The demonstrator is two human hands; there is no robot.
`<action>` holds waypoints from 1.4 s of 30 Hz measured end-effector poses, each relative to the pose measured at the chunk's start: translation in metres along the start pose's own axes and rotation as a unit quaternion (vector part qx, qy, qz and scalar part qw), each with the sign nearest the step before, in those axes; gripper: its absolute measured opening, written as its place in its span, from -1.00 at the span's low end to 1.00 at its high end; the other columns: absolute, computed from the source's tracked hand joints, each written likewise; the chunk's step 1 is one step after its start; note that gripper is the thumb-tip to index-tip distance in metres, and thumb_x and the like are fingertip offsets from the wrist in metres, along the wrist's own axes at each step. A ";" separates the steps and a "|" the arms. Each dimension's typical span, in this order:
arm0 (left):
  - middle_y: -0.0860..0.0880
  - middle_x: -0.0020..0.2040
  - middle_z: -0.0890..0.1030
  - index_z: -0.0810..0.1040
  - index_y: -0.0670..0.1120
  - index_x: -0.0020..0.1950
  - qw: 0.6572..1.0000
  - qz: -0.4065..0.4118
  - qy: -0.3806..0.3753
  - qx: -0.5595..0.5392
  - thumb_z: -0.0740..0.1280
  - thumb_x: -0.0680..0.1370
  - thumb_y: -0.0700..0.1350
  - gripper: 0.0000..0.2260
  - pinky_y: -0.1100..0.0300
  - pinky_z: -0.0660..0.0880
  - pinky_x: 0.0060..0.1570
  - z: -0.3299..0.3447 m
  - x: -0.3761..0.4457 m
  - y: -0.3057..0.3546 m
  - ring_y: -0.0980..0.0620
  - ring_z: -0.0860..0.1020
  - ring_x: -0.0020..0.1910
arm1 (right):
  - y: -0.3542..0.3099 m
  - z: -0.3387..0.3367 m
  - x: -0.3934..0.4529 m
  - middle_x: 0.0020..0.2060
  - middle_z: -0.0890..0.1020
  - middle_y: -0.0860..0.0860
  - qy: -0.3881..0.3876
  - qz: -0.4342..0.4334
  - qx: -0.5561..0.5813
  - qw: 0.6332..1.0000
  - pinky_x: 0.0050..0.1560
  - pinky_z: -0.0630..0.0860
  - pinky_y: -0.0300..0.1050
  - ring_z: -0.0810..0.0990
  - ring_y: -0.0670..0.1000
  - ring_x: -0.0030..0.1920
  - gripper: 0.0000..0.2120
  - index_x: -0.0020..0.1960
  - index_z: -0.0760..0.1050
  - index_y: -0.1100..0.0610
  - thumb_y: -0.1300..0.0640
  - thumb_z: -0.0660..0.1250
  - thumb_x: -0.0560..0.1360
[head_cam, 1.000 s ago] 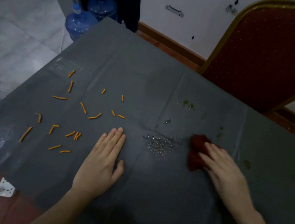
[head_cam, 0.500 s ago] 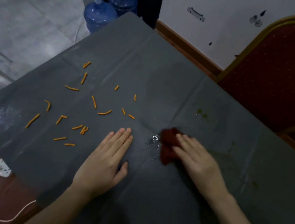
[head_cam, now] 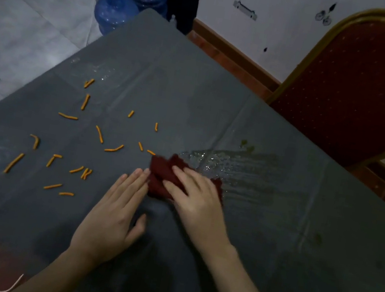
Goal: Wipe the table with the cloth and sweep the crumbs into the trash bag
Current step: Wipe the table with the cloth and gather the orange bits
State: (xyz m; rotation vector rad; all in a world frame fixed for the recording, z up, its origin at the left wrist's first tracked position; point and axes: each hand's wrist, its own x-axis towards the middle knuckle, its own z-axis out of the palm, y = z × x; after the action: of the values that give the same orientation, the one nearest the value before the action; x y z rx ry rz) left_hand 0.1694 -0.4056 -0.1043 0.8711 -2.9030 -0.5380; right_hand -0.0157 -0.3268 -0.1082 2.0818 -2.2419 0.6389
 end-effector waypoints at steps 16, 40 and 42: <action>-0.18 0.47 0.35 0.40 -0.29 0.40 0.999 0.026 0.024 -0.016 0.20 0.47 -0.03 -0.45 0.03 0.13 0.49 0.001 0.003 -0.003 -0.08 0.25 0.49 | 0.054 -0.026 0.019 0.21 0.60 0.19 -0.039 -0.041 -0.004 0.998 0.20 0.51 0.05 0.59 0.20 0.16 -0.76 0.12 0.63 0.15 0.25 0.43 0.46; -0.14 0.51 0.29 0.40 -0.26 0.41 0.999 0.007 0.009 -0.031 0.22 0.46 -0.06 -0.46 -0.02 0.16 0.48 -0.001 0.000 -0.002 -0.06 0.22 0.52 | 0.090 -0.041 -0.011 0.13 0.64 0.17 -0.031 0.052 -0.049 0.997 0.02 0.56 0.05 0.63 0.22 -0.02 -0.74 0.11 0.65 0.12 0.27 0.46 0.43; -0.13 0.52 0.28 0.40 -0.25 0.41 0.999 0.004 0.008 -0.032 0.23 0.47 -0.06 -0.47 -0.01 0.15 0.49 -0.002 0.000 -0.001 -0.06 0.20 0.53 | 0.124 -0.060 -0.025 0.13 0.62 0.21 0.004 0.191 -0.098 0.977 0.06 0.53 0.14 0.59 0.29 0.02 -0.70 0.16 0.63 0.14 0.29 0.45 0.43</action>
State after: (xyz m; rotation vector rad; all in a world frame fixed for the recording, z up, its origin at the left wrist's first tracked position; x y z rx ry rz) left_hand 0.1705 -0.4069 -0.1024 0.8510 -2.8574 -0.6166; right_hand -0.1477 -0.2815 -0.0958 1.5713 -2.6015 0.4106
